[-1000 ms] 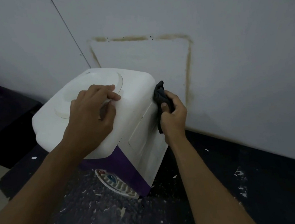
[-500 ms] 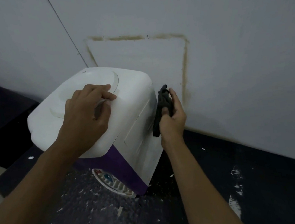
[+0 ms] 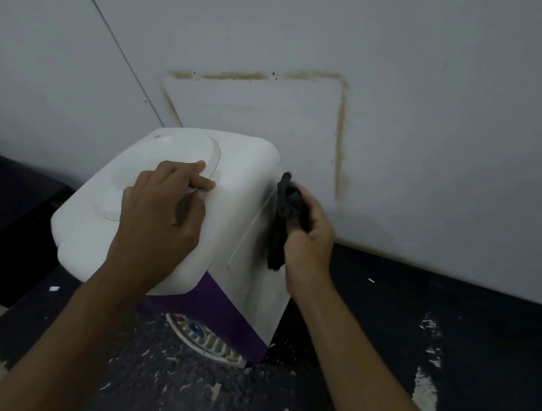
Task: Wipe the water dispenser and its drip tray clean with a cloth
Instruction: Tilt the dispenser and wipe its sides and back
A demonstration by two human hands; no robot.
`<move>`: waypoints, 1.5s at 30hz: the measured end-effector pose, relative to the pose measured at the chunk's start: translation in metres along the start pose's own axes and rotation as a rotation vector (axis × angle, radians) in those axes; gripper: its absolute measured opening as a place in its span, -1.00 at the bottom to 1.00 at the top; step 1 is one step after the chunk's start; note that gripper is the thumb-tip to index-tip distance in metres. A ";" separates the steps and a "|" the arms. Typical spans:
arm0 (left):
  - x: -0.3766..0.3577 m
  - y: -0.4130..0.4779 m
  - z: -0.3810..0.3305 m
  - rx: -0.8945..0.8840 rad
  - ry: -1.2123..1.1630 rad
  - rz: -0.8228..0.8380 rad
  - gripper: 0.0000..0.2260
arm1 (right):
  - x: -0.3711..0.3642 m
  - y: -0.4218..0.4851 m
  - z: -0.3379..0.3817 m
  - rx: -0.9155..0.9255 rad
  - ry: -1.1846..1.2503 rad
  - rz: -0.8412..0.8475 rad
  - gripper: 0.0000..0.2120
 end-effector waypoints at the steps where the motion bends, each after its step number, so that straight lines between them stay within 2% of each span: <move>1: -0.001 0.001 0.000 -0.002 -0.005 0.001 -0.76 | 0.002 0.012 0.009 0.024 -0.005 -0.019 -0.46; 4: -0.003 0.001 0.004 -0.011 0.003 0.002 -0.79 | -0.018 0.024 0.024 0.125 -0.103 0.010 -0.42; 7: -0.004 0.002 0.002 -0.016 -0.006 -0.004 -0.80 | -0.029 -0.006 0.019 0.194 -0.143 0.012 -0.35; 12: -0.001 0.001 0.002 -0.005 -0.016 -0.007 -0.78 | -0.042 -0.087 -0.018 0.118 -0.162 0.140 -0.35; 15: -0.001 0.000 0.002 -0.006 -0.010 0.006 -0.77 | -0.038 -0.105 -0.025 0.045 -0.135 0.209 -0.37; 17: -0.001 0.001 0.001 -0.013 -0.006 0.011 -0.76 | -0.025 -0.086 -0.022 -0.019 -0.097 0.118 -0.40; 20: -0.002 0.001 0.002 -0.014 -0.016 0.010 -0.77 | -0.017 -0.039 0.000 0.034 -0.049 -0.017 -0.43; 23: -0.002 0.001 0.000 -0.020 -0.014 -0.007 -0.79 | -0.030 -0.022 0.012 0.115 -0.087 -0.010 -0.44; 26: 0.000 0.000 0.002 -0.012 -0.018 -0.019 -0.80 | -0.047 -0.060 0.005 0.128 -0.158 0.031 -0.46; 31: -0.001 0.000 0.004 -0.013 -0.040 -0.011 -0.79 | -0.051 -0.128 -0.033 0.027 -0.124 0.133 -0.43; 34: -0.001 -0.001 0.004 -0.009 -0.046 -0.013 -0.78 | -0.037 -0.105 -0.029 -0.056 -0.037 0.034 -0.46; 37: -0.001 -0.001 0.003 -0.007 -0.046 -0.017 -0.78 | -0.031 -0.052 0.005 0.057 -0.032 -0.084 -0.50; 40: -0.003 0.000 0.002 -0.013 -0.035 -0.017 -0.80 | -0.033 -0.003 0.018 0.066 -0.030 -0.160 -0.49; 42: -0.003 0.000 0.003 -0.009 -0.020 -0.017 -0.79 | -0.040 -0.003 0.026 0.102 -0.075 -0.163 -0.48; 45: -0.003 -0.001 0.004 -0.009 -0.022 -0.017 -0.79 | -0.059 -0.051 0.031 0.227 -0.184 -0.097 -0.48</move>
Point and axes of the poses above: each hand's wrist, its own y-axis towards the middle knuckle, its own x-axis out of the back of the hand, z = x × y, the point moved 9 cm from there along y, towards the middle knuckle, and after that the axes turned 14 degrees about z, right-handed, at the moved point
